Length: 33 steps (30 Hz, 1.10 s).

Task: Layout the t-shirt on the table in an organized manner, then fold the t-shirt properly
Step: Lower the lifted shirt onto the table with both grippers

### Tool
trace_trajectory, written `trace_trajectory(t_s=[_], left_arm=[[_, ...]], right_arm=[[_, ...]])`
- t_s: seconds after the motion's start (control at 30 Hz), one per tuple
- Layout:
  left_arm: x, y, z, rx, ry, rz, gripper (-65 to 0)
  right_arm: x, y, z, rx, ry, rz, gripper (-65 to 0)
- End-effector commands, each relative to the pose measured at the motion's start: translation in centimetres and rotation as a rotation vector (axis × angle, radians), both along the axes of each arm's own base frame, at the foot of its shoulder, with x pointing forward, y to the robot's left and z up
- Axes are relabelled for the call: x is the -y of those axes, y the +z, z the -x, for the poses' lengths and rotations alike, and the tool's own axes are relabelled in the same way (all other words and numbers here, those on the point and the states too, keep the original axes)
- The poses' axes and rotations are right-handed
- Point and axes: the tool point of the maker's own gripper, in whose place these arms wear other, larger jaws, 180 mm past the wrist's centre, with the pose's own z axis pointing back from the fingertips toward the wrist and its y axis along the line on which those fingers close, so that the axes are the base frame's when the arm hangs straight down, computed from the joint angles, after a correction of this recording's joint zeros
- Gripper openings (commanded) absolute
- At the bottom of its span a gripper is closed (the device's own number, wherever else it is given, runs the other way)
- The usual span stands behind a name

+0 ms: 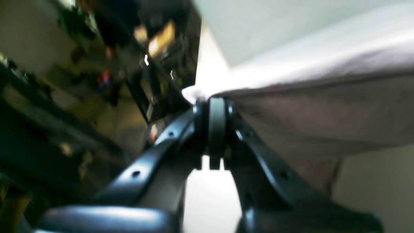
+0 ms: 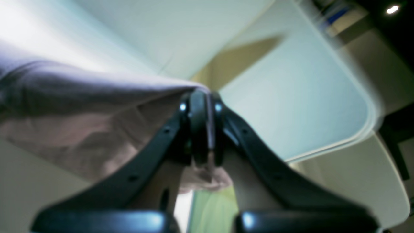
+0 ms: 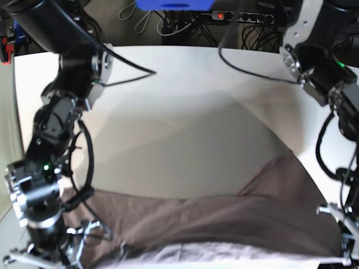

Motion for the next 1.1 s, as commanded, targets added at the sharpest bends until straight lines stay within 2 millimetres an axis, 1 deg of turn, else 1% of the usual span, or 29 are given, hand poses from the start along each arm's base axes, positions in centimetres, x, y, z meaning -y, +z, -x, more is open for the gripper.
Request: trace_trajectory(t_s=[0.0,0.07,0.13,0.2,0.3,0.37,0.43,0.53,0.67,0.77,0.9,1.0,1.03,1.07], left_arm=[[0.3,3.5,0.1,0.102,-0.011,-0.016,-64.9],[1.1,6.3,-0.3,0.162,-0.023,-0.039,-64.9],[1.6,8.4,-0.5,0.213,-0.03,-0.039,-64.9],[2.4,10.7,-0.6,0.269,-0.047,-0.041,-64.9],[3.3,13.2,-0.4,0.323,-0.062,-0.06,-64.9],[3.3,14.9,-0.1,0.365,-0.064,-0.065,-64.9],[3.2,16.9,0.4,0.41,-0.057,-0.066,-64.9],[2.7,19.4,1.4,0.47,-0.039,-0.082,-64.9],[2.3,21.7,2.4,0.525,-0.025,-0.099,-64.9],[2.0,22.7,3.3,0.557,-0.011,-0.117,-64.9],[1.9,23.3,3.9,0.575,-0.002,-0.132,-64.9],[1.6,23.3,4.0,0.577,0.004,-0.129,-64.9],[1.4,23.2,4.1,0.572,0.011,-0.13,-64.9],[0.9,22.3,3.8,0.543,0.026,-0.128,-64.9]], right_arm=[[-0.4,3.6,0.0,0.105,0.021,-0.006,-65.0],[-0.6,6.3,0.0,0.183,0.039,-0.006,-65.0],[-0.9,8.6,0.2,0.247,0.057,-0.003,-65.0],[-1.1,10.5,0.4,0.3,0.067,0.0,-65.0],[-1.3,13.2,0.9,0.371,0.079,0.003,-65.0],[-1.4,15.1,1.3,0.417,0.082,0.006,-65.0],[-1.4,16.9,1.8,0.463,0.084,0.008,-65.0],[-1.5,19.5,2.6,0.526,0.086,0.012,-65.0],[-1.5,22.4,3.8,0.599,0.086,0.016,-65.0],[-1.7,23.8,4.4,0.634,0.09,0.021,-65.0],[-1.8,24.9,5.0,0.666,0.096,0.021,-65.0],[-3.7,25.4,5.4,0.71,0.166,0.01,-65.0],[-4.1,25.3,5.5,0.719,0.183,0.006,-65.0],[-4.3,24.9,5.4,0.716,0.196,0.002,-65.0]])
